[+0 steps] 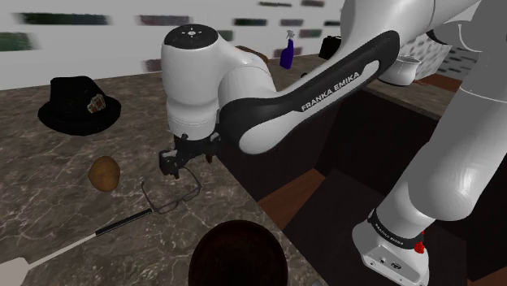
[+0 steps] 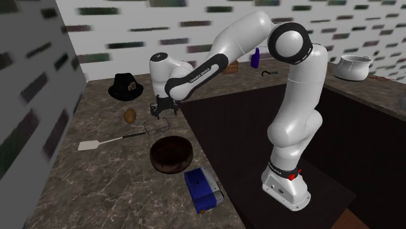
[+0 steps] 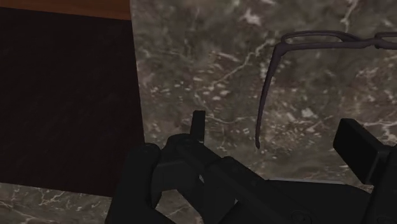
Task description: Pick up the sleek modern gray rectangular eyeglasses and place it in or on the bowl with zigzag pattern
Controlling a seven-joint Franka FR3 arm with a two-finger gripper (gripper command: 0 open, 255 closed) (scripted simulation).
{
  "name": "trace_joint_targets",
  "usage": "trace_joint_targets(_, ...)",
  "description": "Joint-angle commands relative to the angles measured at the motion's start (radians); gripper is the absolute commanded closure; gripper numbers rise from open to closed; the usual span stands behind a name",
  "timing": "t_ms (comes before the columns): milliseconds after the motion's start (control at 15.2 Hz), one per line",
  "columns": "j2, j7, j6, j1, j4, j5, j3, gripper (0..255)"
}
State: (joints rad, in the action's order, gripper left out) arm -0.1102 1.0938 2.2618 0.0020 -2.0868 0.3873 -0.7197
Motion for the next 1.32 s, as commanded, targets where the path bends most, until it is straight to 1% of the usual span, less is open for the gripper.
trace_joint_targets(0,-0.007,0.028,0.028,0.008,-0.021,0.042,0.003,0)
trace_joint_targets(396,-0.070,0.075,0.075,0.016,-0.030,0.115,0.024,0)
trace_joint_targets(858,-0.069,0.074,0.075,0.016,-0.030,0.114,0.024,0)
trace_joint_targets(924,-0.069,0.074,0.075,0.016,-0.030,0.114,0.024,255)
trace_joint_targets(1254,-0.069,0.074,0.075,0.016,-0.030,0.114,0.024,255)
